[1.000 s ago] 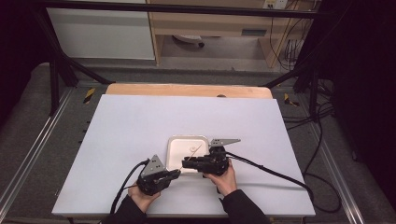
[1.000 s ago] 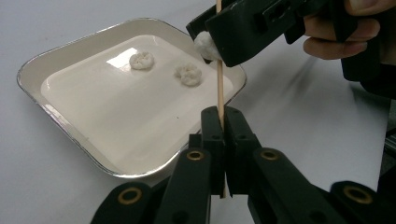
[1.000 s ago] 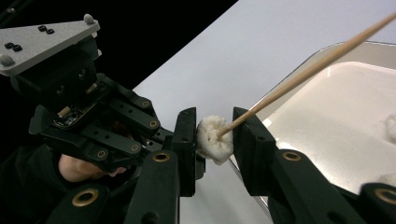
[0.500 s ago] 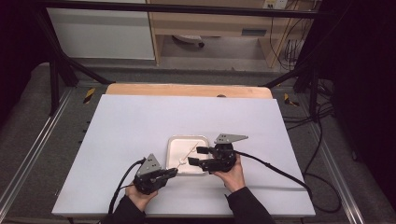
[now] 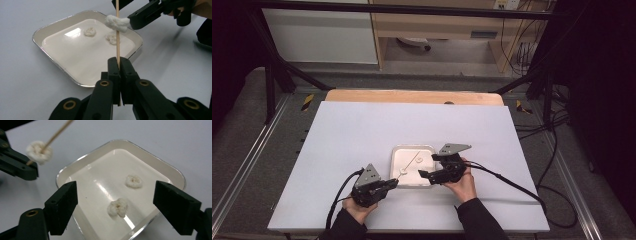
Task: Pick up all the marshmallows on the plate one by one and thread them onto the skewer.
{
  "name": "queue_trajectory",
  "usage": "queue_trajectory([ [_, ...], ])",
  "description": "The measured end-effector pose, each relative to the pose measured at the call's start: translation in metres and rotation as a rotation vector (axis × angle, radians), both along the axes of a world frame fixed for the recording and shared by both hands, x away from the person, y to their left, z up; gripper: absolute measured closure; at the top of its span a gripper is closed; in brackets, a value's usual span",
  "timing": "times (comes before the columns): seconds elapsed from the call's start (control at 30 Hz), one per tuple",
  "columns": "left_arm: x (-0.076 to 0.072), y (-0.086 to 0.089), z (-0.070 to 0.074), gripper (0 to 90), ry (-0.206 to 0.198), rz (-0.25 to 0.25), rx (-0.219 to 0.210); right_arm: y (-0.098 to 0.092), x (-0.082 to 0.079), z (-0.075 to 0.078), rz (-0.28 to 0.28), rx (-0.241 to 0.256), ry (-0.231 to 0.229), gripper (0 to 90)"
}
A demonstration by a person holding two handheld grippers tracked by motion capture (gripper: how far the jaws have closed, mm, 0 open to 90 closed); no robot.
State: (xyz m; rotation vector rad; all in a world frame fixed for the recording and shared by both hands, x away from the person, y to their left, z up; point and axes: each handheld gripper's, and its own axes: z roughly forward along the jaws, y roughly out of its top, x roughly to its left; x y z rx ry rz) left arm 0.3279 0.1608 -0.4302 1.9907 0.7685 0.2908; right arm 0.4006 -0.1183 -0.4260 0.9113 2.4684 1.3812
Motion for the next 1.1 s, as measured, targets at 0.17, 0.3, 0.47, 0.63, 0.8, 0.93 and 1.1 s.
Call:
queue_trajectory([
  [0.17, 0.0, -0.001, -0.001, 87.5, 0.004, -0.003, 0.005, 0.004, 0.004, -0.014, 0.009, -0.088, -0.015, 29.5],
  [0.3, 0.0, -0.001, -0.001, 87.5, 0.006, -0.005, 0.005, 0.008, 0.006, -0.023, 0.018, -0.118, -0.019, 35.8],
  [0.47, 0.001, -0.001, -0.002, 87.5, 0.008, -0.007, 0.005, 0.01, 0.007, -0.028, 0.021, -0.125, -0.036, 44.0],
  [0.63, 0.001, -0.001, -0.002, 87.5, 0.009, -0.007, 0.005, 0.011, 0.007, -0.03, 0.038, -0.127, -0.059, 49.7],
  [0.8, 0.001, -0.001, -0.002, 87.5, 0.01, -0.009, 0.008, 0.012, 0.006, -0.032, 0.048, -0.139, -0.073, 54.7],
  [0.93, 0.0, -0.001, -0.002, 87.5, 0.008, -0.008, 0.009, 0.013, 0.005, -0.033, 0.054, -0.138, -0.074, 58.8],
  [1.1, 0.0, -0.002, -0.002, 87.5, 0.009, -0.01, 0.008, 0.012, 0.005, -0.033, 0.046, -0.137, -0.068, 65.9],
])
